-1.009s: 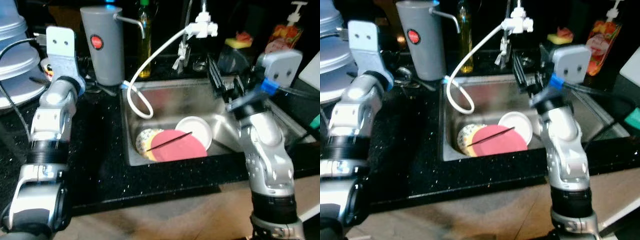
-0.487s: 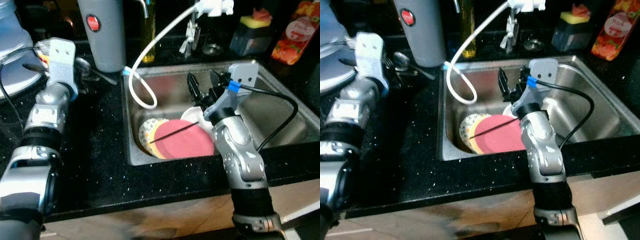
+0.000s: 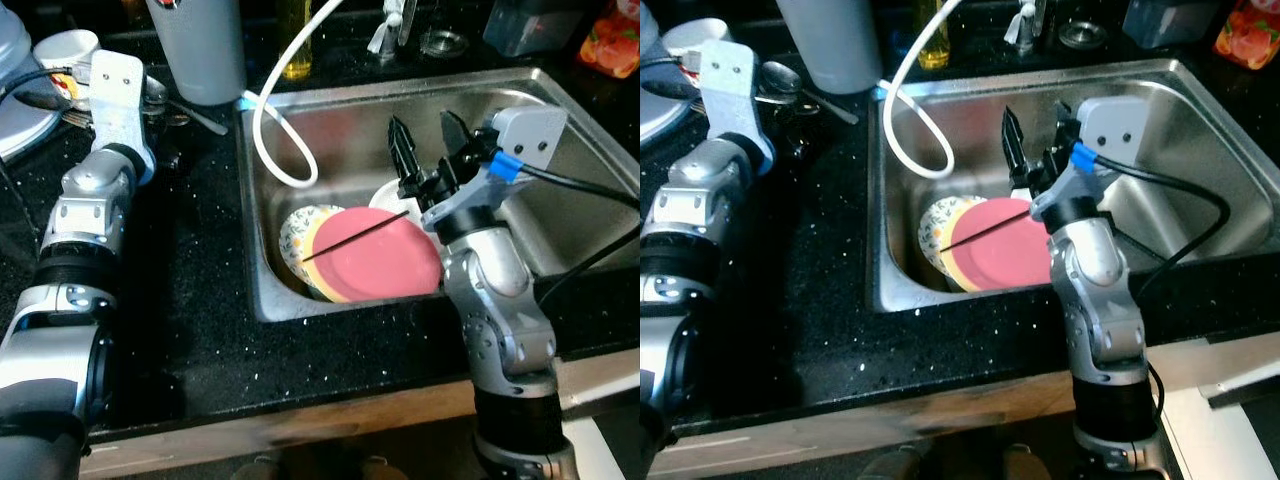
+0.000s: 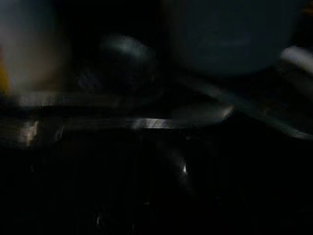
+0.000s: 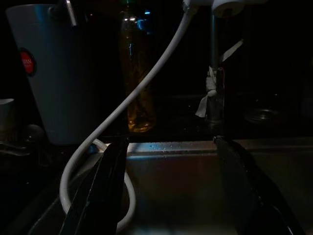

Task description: Kitchen organization

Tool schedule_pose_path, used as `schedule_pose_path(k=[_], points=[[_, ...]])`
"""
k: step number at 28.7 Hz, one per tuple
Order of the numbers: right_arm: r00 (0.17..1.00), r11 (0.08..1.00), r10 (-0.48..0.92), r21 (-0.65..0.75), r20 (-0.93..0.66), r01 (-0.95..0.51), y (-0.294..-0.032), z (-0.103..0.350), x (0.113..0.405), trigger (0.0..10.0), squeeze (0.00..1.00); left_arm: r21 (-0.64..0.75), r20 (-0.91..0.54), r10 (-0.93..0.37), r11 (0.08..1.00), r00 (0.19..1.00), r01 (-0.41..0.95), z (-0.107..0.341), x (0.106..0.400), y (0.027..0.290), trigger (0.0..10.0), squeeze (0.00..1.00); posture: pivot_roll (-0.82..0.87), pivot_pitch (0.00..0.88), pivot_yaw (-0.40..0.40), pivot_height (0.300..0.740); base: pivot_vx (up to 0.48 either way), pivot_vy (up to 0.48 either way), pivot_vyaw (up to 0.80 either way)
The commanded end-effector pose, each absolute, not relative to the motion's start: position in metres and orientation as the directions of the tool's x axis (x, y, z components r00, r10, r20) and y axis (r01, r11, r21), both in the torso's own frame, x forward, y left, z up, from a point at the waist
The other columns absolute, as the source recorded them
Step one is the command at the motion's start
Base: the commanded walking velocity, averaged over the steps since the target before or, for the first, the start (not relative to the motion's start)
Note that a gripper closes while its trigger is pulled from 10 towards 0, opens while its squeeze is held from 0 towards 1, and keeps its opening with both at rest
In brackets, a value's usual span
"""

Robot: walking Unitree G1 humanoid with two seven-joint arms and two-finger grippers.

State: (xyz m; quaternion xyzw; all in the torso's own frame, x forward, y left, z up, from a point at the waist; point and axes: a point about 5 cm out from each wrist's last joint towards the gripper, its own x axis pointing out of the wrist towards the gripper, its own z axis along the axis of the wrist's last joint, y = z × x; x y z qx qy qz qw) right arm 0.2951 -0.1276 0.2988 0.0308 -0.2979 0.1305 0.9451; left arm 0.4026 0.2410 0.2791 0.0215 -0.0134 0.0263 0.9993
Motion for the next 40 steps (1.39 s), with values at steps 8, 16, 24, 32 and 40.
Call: schedule_pose_path(k=[8, 16, 24, 32, 40], points=[[0.788, 0.955, 0.255, -0.021, 0.560, -0.295, -0.123, 0.300, 0.287, 10.0, 0.00, -0.075, -0.148, 0.075, 0.993, 0.986, -0.087, 0.270, 0.402, 0.246, 10.0, 0.00, 0.12, 0.306, 0.082, 0.740, 0.000, 0.000, 0.00], [0.796, 0.956, 0.243, 0.000, 0.555, -0.292, -0.122, 0.298, 0.285, 10.0, 0.00, 0.072, -0.289, -0.005, 0.997, 0.957, 0.027, 0.262, 0.404, 0.246, 10.0, 0.00, 0.12, 0.294, 0.106, 0.740, 0.000, 0.000, 0.00], [0.808, 0.963, 0.219, 0.015, 0.547, -0.271, -0.126, 0.296, 0.279, 10.0, 0.00, -0.118, -0.365, -0.048, 0.993, 0.930, 0.005, 0.251, 0.402, 0.247, 10.0, 0.00, 0.11, 0.292, 0.117, 0.740, 0.000, 0.000, 0.00], [0.812, 0.962, 0.220, 0.018, 0.541, -0.273, -0.126, 0.294, 0.280, 10.0, 0.00, -0.143, -0.270, -0.450, 0.893, 0.851, 0.427, 0.262, 0.398, 0.204, 10.0, 0.00, 0.11, 0.291, 0.108, 0.740, 0.000, 0.000, 0.00], [0.811, 0.959, 0.227, 0.021, 0.539, -0.282, -0.124, 0.295, 0.280, 10.0, 0.00, -0.085, -0.194, -0.662, 0.747, 0.724, 0.660, 0.270, 0.379, 0.175, 10.0, 0.00, 0.11, 0.285, 0.102, 0.740, 0.000, 0.000, 0.00]])
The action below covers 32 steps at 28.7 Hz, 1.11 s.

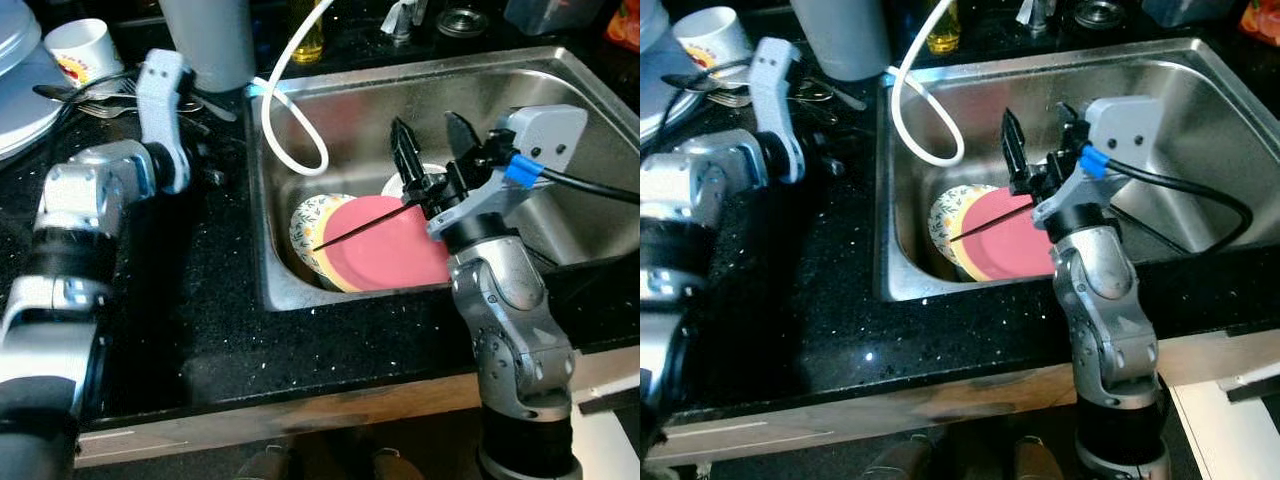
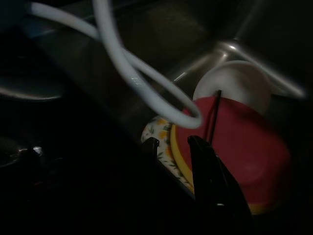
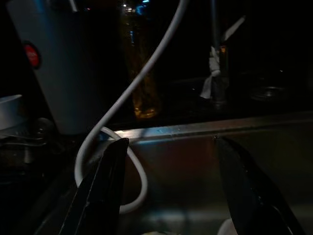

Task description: Kitchen organization

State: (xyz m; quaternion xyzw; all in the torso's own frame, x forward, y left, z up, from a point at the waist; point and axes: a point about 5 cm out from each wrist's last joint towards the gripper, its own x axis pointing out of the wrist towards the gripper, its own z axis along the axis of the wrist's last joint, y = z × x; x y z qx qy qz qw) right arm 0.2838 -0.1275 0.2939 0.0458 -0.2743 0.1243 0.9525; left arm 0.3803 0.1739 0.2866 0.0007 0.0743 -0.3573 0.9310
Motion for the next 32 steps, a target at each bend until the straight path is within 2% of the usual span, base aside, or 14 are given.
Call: schedule_pose_path(k=[1, 3, 4, 6, 7, 10, 20, 32], points=[[0.811, 0.959, 0.227, 0.021, 0.539, -0.282, -0.124, 0.295, 0.279, 10.0, 0.00, -0.068, -0.177, -0.655, 0.753, 0.735, 0.654, 0.273, 0.379, 0.175, 10.0, 0.00, 0.11, 0.285, 0.102, 0.740, 0.000, 0.000, 0.00], [0.811, 0.959, 0.227, 0.021, 0.539, -0.283, -0.125, 0.295, 0.279, 10.0, 0.00, -0.034, -0.107, -0.558, 0.829, 0.823, 0.558, 0.283, 0.388, 0.184, 10.0, 0.00, 0.11, 0.282, 0.098, 0.740, 0.000, 0.000, 0.00], [0.811, 0.959, 0.227, 0.021, 0.539, -0.283, -0.125, 0.295, 0.279, 10.0, 0.00, -0.034, -0.107, -0.558, 0.829, 0.823, 0.558, 0.283, 0.388, 0.184, 10.0, 0.00, 0.11, 0.282, 0.098, 0.740, 0.000, 0.000, 0.00], [0.809, 0.958, 0.228, 0.021, 0.542, -0.285, -0.125, 0.296, 0.280, 10.0, 0.00, 0.035, -0.009, -0.348, 0.937, 0.937, 0.348, 0.297, 0.399, 0.204, 10.0, 0.00, 0.11, 0.287, 0.094, 0.740, 0.000, 0.000, 0.00], [0.808, 0.958, 0.229, 0.021, 0.543, -0.286, -0.124, 0.296, 0.280, 10.0, 0.00, 0.047, 0.003, -0.311, 0.949, 0.950, 0.310, 0.298, 0.401, 0.208, 10.0, 0.00, 0.11, 0.287, 0.094, 0.740, 0.000, 0.000, 0.00], [0.805, 0.956, 0.230, 0.027, 0.547, -0.291, -0.123, 0.298, 0.278, 10.0, 0.00, 0.018, 0.004, -0.257, 0.966, 0.967, 0.256, 0.296, 0.400, 0.215, 10.0, 0.00, 0.11, 0.300, 0.095, 0.740, 0.000, 0.000, 0.00], [0.804, 0.956, 0.222, 0.038, 0.551, -0.289, -0.122, 0.299, 0.272, 10.0, 0.00, -0.040, -0.012, -0.253, 0.967, 0.967, 0.252, 0.284, 0.410, 0.209, 10.0, 0.00, 0.10, 0.329, 0.106, 0.740, 0.000, 0.000, 0.00], [0.820, 0.960, 0.195, 0.066, 0.539, -0.272, -0.123, 0.295, 0.260, 10.0, 0.00, -0.064, 0.167, -0.225, 0.969, 0.960, 0.238, 0.309, 0.412, 0.215, 10.0, 0.00, 0.07, 0.359, 0.126, 0.740, 0.000, 0.000, 0.00]])
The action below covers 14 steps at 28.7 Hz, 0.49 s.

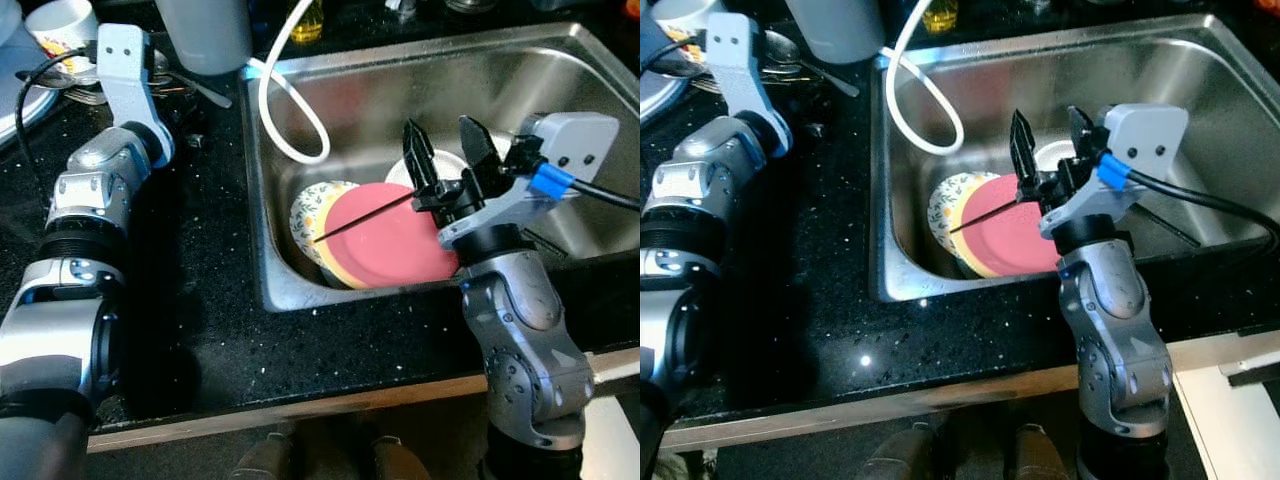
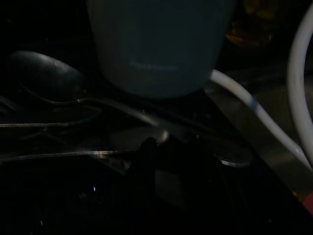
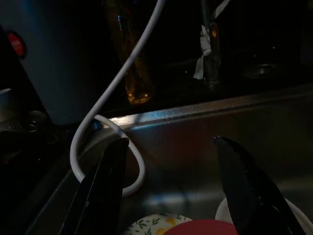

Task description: Kitchen organization

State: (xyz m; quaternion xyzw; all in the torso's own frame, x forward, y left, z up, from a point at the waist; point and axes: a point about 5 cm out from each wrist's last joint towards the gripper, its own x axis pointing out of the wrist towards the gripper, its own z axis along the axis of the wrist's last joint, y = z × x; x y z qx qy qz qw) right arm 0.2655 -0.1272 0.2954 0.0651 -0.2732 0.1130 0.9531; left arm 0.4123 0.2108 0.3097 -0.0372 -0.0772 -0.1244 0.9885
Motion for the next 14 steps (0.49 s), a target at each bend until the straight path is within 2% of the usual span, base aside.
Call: schedule_pose_path(k=[1, 6, 11, 13, 14], points=[[0.819, 0.960, 0.195, 0.067, 0.539, -0.273, -0.123, 0.295, 0.260, 10.0, 0.00, -0.064, 0.184, -0.214, 0.971, 0.959, 0.229, 0.312, 0.413, 0.216, 10.0, 0.00, 0.07, 0.358, 0.127, 0.740, 0.000, 0.000, 0.00], [0.822, 0.961, 0.192, 0.069, 0.536, -0.269, -0.123, 0.295, 0.258, 10.0, 0.00, -0.072, 0.206, -0.182, 0.977, 0.961, 0.200, 0.319, 0.413, 0.221, 10.0, 0.00, 0.07, 0.361, 0.130, 0.740, 0.000, 0.000, 0.00], [0.828, 0.962, 0.189, 0.071, 0.528, -0.264, -0.122, 0.294, 0.256, 10.0, 0.00, -0.012, -0.036, -0.192, 0.981, 0.981, 0.192, 0.291, 0.418, 0.215, 10.0, 0.00, 0.06, 0.366, 0.135, 0.740, 0.000, 0.000, 0.00], [0.830, 0.962, 0.187, 0.072, 0.526, -0.262, -0.123, 0.294, 0.255, 10.0, 0.00, -0.153, -0.143, -0.217, 0.969, 0.966, 0.195, 0.276, 0.418, 0.212, 10.0, 0.00, 0.05, 0.368, 0.136, 0.740, 0.000, 0.000, 0.00], [0.831, 0.963, 0.185, 0.072, 0.525, -0.260, -0.123, 0.294, 0.255, 10.0, 0.00, -0.169, -0.152, -0.242, 0.962, 0.958, 0.216, 0.275, 0.418, 0.209, 10.0, 0.00, 0.05, 0.367, 0.135, 0.740, 0.000, 0.000, 0.00]])
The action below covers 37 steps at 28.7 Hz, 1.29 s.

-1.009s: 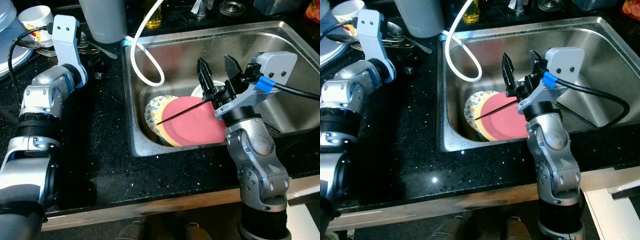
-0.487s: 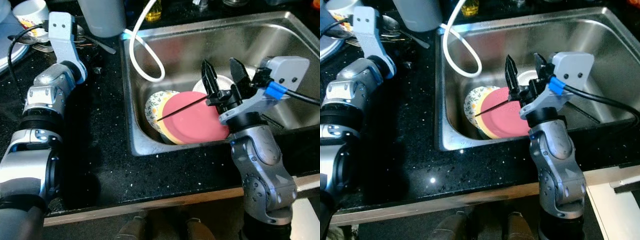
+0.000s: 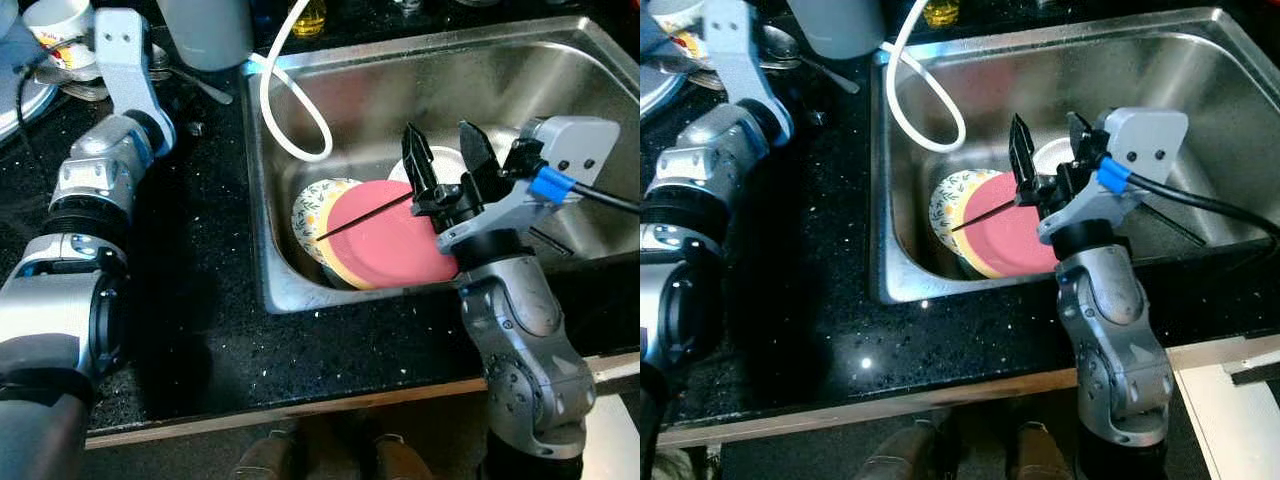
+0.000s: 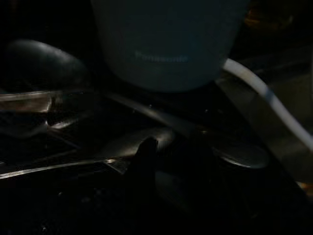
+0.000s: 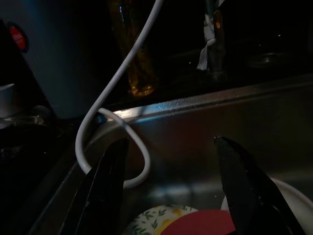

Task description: Kitchen organization

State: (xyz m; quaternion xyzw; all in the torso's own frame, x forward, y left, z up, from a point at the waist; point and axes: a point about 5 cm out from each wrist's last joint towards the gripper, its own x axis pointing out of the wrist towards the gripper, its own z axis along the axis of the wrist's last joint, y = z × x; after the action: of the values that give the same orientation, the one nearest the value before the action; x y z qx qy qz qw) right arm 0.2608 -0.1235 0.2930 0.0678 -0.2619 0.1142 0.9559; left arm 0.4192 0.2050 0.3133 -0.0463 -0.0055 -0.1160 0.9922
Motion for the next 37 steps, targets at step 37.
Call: schedule_pose_path(k=[37], points=[[0.796, 0.960, 0.209, 0.037, 0.569, -0.278, -0.124, 0.304, 0.271, 10.0, 0.00, -0.148, 0.250, -0.898, 0.333, 0.362, 0.931, 0.327, 0.331, 0.111, 10.0, 0.00, 0.07, 0.239, 0.092, 0.740, 0.000, 0.000, 0.00]])
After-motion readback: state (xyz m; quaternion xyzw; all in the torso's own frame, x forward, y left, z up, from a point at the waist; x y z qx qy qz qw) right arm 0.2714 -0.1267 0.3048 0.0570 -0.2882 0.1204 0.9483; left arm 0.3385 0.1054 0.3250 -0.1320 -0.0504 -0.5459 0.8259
